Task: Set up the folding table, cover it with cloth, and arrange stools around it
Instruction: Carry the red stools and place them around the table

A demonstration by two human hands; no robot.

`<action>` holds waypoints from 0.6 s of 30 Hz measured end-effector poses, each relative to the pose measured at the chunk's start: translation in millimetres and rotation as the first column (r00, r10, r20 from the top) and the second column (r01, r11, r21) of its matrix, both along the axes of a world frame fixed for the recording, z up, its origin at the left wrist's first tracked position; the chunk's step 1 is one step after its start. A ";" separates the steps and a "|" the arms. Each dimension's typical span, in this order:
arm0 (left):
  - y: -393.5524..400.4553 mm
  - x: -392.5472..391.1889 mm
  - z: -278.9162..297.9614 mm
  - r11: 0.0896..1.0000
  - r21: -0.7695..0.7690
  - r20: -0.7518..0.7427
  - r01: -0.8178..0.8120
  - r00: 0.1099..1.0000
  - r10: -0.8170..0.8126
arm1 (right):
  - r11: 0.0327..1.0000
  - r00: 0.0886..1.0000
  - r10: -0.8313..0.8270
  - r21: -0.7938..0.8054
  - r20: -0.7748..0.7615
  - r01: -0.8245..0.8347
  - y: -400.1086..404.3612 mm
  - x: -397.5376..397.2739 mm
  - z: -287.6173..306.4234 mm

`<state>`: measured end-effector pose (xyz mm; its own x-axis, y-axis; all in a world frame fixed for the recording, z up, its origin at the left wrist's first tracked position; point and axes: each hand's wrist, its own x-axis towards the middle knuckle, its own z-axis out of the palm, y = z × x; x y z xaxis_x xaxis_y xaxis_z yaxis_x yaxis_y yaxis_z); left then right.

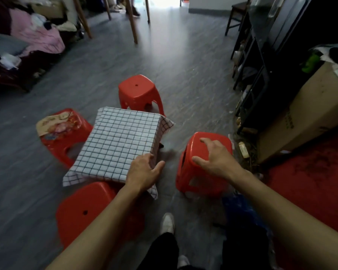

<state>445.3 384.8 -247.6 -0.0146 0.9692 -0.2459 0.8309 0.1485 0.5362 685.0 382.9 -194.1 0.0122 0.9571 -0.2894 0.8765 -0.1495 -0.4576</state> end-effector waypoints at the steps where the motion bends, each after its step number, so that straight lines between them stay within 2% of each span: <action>1: -12.4 -10.0 2.8 1.000 -0.002 0.004 -0.014 1.000 0.014 | 1.000 1.000 0.027 -0.001 0.012 -0.027 -5.8 -11.6 3.2; 9: -82.8 -129.6 40.2 0.974 0.091 0.076 -0.206 0.977 0.200 | 0.981 0.981 0.189 0.050 -0.038 -0.187 -36.6 -136.1 44.0; 18: -200.1 -342.0 61.7 0.900 0.162 0.212 -0.405 0.905 0.369 | 0.933 0.932 0.352 0.106 -0.086 -0.343 -109.0 -386.9 57.8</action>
<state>103.3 184.7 -185.9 -0.3734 0.9240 -0.0826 0.6216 0.3153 0.7171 298.1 273.9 -136.2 -0.3508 0.9178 -0.1861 0.8145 0.2009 -0.5443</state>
